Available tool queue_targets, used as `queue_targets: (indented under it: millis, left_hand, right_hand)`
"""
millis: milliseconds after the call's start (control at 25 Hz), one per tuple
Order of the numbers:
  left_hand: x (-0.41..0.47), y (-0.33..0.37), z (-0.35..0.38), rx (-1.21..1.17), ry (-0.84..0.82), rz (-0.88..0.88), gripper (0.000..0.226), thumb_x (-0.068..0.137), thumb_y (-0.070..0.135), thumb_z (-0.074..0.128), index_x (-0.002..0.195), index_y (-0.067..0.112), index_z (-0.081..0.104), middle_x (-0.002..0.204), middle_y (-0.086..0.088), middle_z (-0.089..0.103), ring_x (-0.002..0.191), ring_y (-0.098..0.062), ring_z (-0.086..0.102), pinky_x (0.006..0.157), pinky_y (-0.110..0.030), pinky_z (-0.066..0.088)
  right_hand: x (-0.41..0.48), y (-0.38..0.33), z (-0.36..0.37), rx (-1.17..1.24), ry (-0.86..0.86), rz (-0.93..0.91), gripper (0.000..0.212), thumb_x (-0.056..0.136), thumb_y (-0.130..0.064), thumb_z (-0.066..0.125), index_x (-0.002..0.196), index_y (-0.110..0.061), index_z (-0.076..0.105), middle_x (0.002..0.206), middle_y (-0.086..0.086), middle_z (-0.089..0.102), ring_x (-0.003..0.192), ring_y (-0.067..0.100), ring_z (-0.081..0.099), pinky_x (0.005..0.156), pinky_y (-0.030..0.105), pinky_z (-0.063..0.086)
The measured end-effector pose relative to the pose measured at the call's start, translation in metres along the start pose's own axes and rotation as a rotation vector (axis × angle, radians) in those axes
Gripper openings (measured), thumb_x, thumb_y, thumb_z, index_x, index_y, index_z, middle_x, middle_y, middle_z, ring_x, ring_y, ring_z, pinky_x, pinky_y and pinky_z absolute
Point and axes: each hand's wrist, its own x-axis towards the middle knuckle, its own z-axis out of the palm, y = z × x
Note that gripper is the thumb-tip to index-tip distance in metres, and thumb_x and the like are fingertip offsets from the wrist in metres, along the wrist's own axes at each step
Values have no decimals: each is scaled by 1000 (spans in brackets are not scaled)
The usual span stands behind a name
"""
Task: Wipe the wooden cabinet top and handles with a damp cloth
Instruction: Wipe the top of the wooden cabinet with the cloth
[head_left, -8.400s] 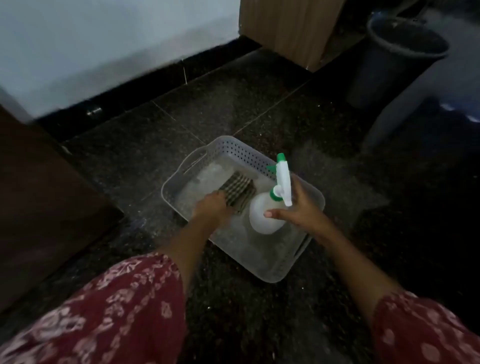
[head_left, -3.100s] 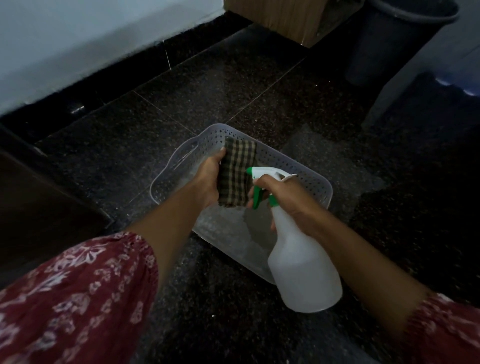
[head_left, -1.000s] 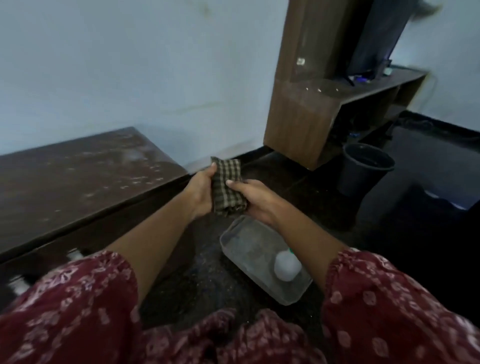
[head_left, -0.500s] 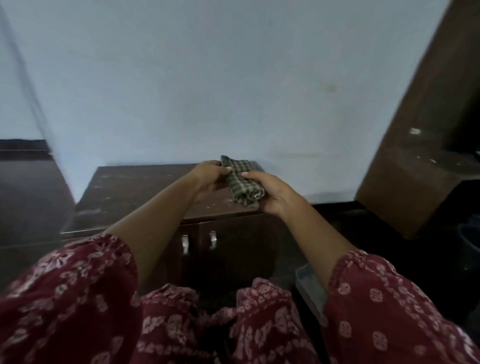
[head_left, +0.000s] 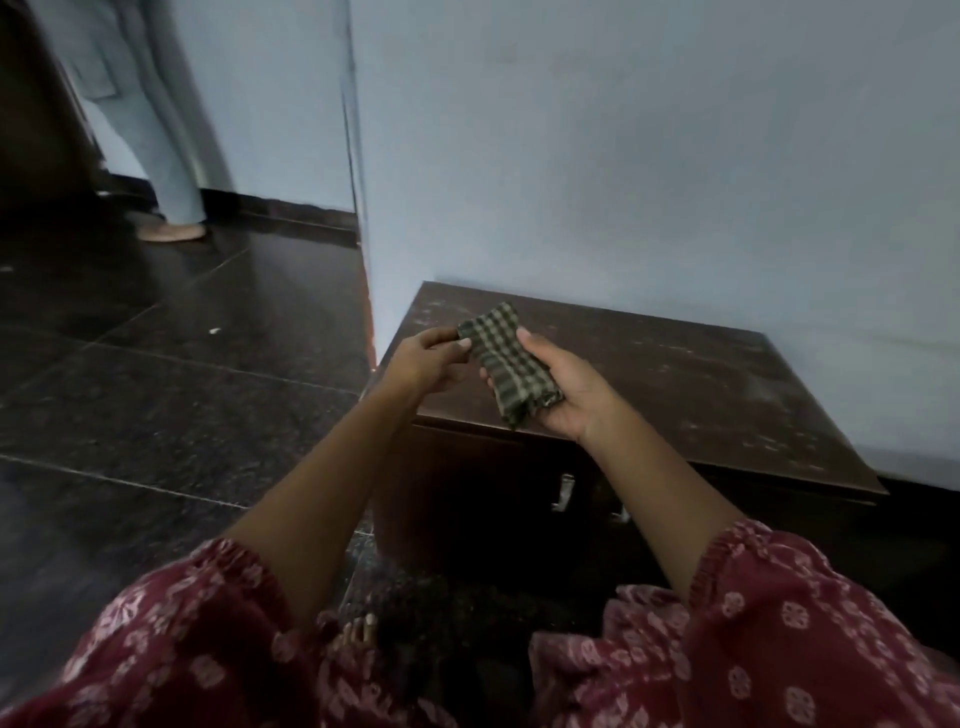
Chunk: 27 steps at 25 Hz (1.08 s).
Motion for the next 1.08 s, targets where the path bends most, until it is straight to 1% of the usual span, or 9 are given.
queue_targets:
  millis: [80,200,280,360,480,640,800,920,1080]
  left_hand:
    - [16,-21,-29,389,127,87,39,92,16,55,130,7,55,115,-14,65,91,-24,66,74,-20,51]
    - [37,-39,-65,918,57,158,76,84,38,64,146,11,30,151,-12,37,138,-29,34,113,-38,28]
    - [48,-39,-84,1051,-66,102,107,74,50,69,151,13,5,161,-5,10,148,-27,11,119,-44,15]
    - [55,-40,-97,1158,-141,71,124,66,55,73,151,14,-9,162,-1,-6,149,-22,-2,120,-44,8]
    - [65,-49,-102,1217,-218,87,134,60,56,76,150,15,-14,161,0,-10,149,-18,-8,123,-43,3]
    - [84,-53,-98,1216,-283,90,141,52,55,80,150,19,-14,162,-2,-1,150,-18,0,123,-43,3]
    - [92,-50,-97,1177,-306,4,148,48,52,84,148,21,-20,162,1,-3,150,-19,-2,123,-42,2]
    - [101,-49,-100,1139,-357,-79,158,38,58,83,144,24,-30,160,5,-16,149,-23,-9,122,-47,6]
    - [114,-49,-95,1161,-438,-127,148,48,61,78,146,24,-27,160,5,-19,148,-19,-12,122,-45,-4]
  right_hand:
    - [29,9,13,-128,26,-41,22,94,-8,49,115,-6,55,88,15,68,63,24,70,59,31,59]
    - [64,15,24,-695,51,-216,43,91,-4,53,133,-12,50,116,12,65,95,24,65,88,34,52]
    - [79,16,31,-1250,-28,-411,50,90,-7,54,138,-21,44,130,9,60,105,25,63,94,31,48]
    - [91,21,35,-1608,-216,-599,53,90,-7,52,138,-27,44,132,7,60,103,27,63,91,37,52]
    - [103,35,33,-1996,-488,-847,51,89,-11,48,133,-35,48,137,-1,55,103,28,61,81,39,55]
    - [112,45,23,-2185,-599,-1239,42,83,-25,39,117,-34,63,121,-7,68,68,22,65,52,24,51]
    - [140,31,31,-2225,-513,-1151,48,79,-14,66,121,-36,60,124,-12,65,80,28,67,57,27,52]
    - [176,15,35,-2261,-414,-869,53,93,-13,47,137,-42,39,146,-17,43,121,31,52,88,39,50]
    - [233,-2,26,-2215,-281,-771,54,91,-11,46,133,-45,42,144,-12,47,121,27,53,94,46,49]
